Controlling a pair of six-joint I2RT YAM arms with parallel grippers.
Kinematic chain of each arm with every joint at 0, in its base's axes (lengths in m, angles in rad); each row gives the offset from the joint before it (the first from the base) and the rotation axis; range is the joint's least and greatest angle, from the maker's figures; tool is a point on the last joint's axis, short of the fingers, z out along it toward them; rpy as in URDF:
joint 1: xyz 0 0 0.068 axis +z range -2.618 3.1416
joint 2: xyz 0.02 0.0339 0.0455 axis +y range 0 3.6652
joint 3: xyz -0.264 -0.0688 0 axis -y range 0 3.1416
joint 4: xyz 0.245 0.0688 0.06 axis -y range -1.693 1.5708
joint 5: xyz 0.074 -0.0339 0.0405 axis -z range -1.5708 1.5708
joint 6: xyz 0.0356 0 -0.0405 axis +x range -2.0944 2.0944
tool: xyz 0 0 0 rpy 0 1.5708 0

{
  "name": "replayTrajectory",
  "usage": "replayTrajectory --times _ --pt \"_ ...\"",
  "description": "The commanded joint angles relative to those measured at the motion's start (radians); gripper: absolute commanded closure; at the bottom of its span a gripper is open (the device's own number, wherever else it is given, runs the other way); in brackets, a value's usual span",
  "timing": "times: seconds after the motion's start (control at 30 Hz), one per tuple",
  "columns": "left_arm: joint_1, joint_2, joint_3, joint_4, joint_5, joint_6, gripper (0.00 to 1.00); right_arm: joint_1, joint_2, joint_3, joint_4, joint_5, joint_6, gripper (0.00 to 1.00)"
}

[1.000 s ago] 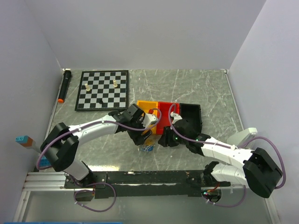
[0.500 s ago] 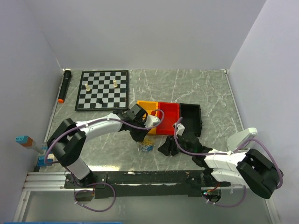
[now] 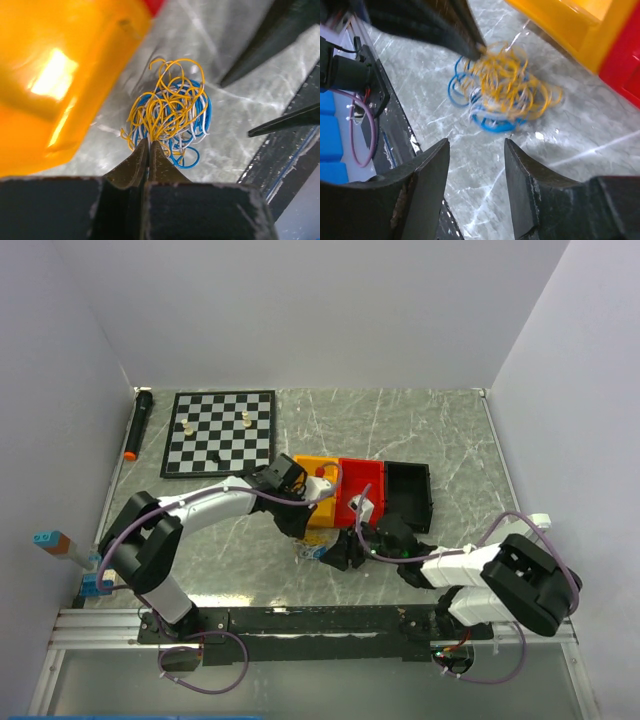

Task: Untangle the cables

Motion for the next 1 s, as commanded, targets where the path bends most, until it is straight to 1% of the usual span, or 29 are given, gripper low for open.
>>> replayTrajectory --times 0.0,0.07,0.2,0.33,0.4,0.6,0.77,0.87,0.97 --pt "0.047 -0.04 -0.03 0.022 0.031 -0.025 0.99 0.009 0.038 0.068 0.017 -0.028 -0.024 0.48" --pt "0.05 -0.044 -0.041 0.032 0.029 -0.026 0.99 0.009 0.057 0.089 -0.009 -0.025 -0.024 0.5" --pt "0.05 -0.053 -0.053 0.038 0.031 -0.03 0.99 0.011 0.09 0.134 -0.075 0.013 -0.023 0.52" --pt "0.049 -0.055 -0.058 0.032 0.034 -0.026 0.99 0.011 0.132 0.16 -0.069 0.04 -0.015 0.52" --pt "0.05 -0.056 -0.059 0.029 0.029 -0.026 0.99 0.012 0.158 0.18 -0.077 0.04 -0.014 0.55" --pt "0.052 -0.059 -0.064 0.035 0.031 -0.024 0.99 0.012 0.227 0.237 -0.115 0.02 -0.017 0.68" --pt "0.05 -0.061 -0.055 0.025 0.031 -0.027 0.99 0.012 0.221 0.24 -0.118 0.012 -0.018 1.0" --pt "0.064 -0.076 -0.029 -0.009 0.029 -0.018 0.99 0.011 0.145 0.191 -0.144 0.044 -0.017 1.0" --pt "0.096 -0.104 0.002 -0.061 0.044 -0.003 0.99 0.011 0.019 0.13 -0.218 0.084 -0.024 1.0"
